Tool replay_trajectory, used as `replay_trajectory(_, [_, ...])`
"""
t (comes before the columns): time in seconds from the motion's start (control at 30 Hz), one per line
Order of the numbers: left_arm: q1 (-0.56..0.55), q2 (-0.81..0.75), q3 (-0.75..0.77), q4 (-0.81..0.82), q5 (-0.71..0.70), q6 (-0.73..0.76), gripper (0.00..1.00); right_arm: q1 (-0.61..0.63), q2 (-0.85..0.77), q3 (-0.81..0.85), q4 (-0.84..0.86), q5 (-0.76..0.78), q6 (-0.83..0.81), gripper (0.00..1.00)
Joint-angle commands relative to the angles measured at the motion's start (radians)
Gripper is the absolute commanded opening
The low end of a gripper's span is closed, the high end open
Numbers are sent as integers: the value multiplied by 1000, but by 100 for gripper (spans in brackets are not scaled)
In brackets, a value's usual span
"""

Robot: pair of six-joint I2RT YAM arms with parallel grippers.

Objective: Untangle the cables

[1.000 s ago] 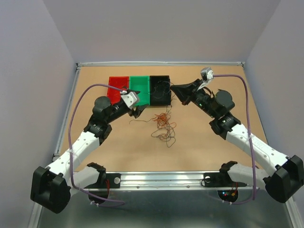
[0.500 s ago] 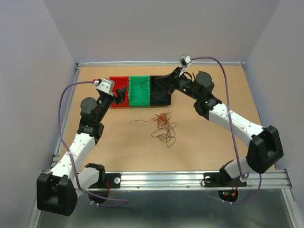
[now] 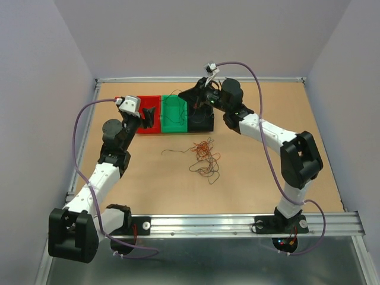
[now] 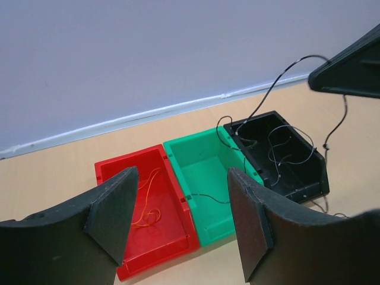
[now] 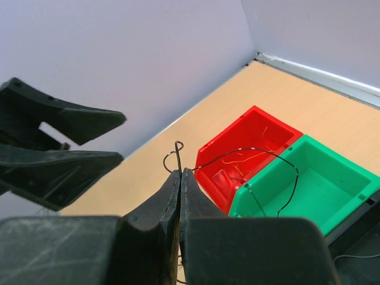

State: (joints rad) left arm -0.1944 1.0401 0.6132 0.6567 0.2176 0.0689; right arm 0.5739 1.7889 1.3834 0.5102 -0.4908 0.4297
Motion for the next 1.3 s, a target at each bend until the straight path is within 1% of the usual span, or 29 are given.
replay_trajectory(0.0, [6,-18,23,63,-27,-9,72,-3,61,92,45,38,-2,1])
replay_trajectory(0.17, [6,3,28,63,-18,-8,72,-3,107,118,-19,103,-5,1])
replay_trajectory(0.2, [7,8,30,63,-20,-4,72,-5,107,108,-33,141,-8,1])
replay_trajectory(0.27, [7,17,31,63,-21,0,72,-3,104,103,-84,187,-16,1])
replay_trajectory(0.3, [6,18,33,64,-21,0,72,-5,109,114,-154,201,-26,1])
replay_trajectory(0.43, [7,35,37,64,-12,3,72,-5,132,161,-292,231,-45,1])
replay_trajectory(0.53, [7,60,46,64,-20,8,72,-3,177,218,-350,254,-54,1])
replay_trajectory(0.67, [6,89,59,60,-27,14,72,-3,239,281,-354,247,-51,1])
replay_trajectory(0.8, [6,116,72,58,-34,20,72,-2,309,370,-354,190,-23,1])
replay_trajectory(0.97, [6,173,102,43,-41,29,72,0,371,445,-352,124,63,0])
replay_trajectory(1.0, [6,184,105,40,-43,31,72,6,371,450,-351,127,72,1])
replay_trajectory(1.13, [6,201,115,32,-47,32,72,44,340,419,-352,222,95,1])
replay_trajectory(1.27, [6,205,118,27,-47,35,72,66,311,395,-348,230,113,1])
